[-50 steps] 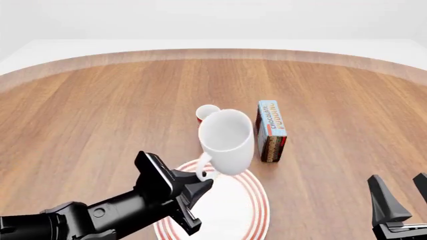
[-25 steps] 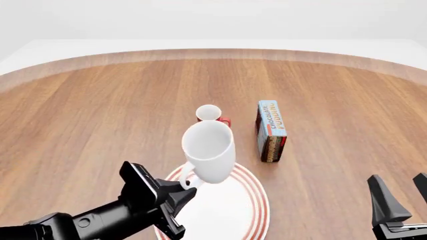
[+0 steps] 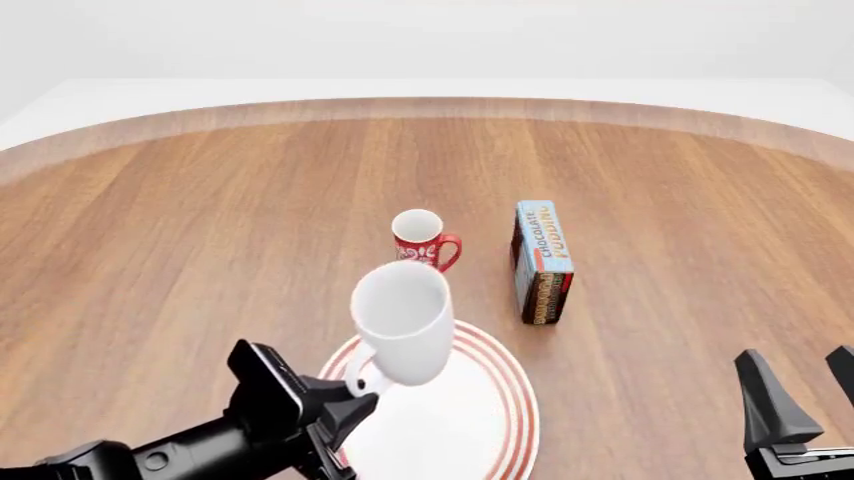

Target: Pick up the white mug and put it on the plate, and put the chocolate pudding to the right of the plate.

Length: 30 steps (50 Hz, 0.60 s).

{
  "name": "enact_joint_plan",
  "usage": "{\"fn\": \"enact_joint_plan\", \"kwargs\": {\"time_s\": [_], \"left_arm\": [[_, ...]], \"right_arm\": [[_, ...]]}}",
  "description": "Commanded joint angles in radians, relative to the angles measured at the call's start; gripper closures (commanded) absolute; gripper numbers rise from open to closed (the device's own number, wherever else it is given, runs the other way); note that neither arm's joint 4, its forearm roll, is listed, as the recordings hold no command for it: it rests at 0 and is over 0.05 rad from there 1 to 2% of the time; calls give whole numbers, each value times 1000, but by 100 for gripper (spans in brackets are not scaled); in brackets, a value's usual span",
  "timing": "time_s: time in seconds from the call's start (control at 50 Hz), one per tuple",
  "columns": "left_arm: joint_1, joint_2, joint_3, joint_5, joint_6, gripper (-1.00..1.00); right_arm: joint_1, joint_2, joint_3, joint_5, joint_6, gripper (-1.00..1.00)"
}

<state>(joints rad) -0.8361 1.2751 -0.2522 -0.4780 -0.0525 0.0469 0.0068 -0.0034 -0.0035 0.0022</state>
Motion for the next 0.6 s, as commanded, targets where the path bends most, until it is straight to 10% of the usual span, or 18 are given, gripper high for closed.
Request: {"fn": "enact_joint_plan", "kwargs": {"time_s": [0.02, 0.6], "left_arm": [[4, -2, 15, 0, -1, 100], [-3, 131, 49, -105, -44, 100]], "right_arm": [[0, -1, 0, 1, 0, -100], [-1, -2, 0, 1, 0, -100]]}}
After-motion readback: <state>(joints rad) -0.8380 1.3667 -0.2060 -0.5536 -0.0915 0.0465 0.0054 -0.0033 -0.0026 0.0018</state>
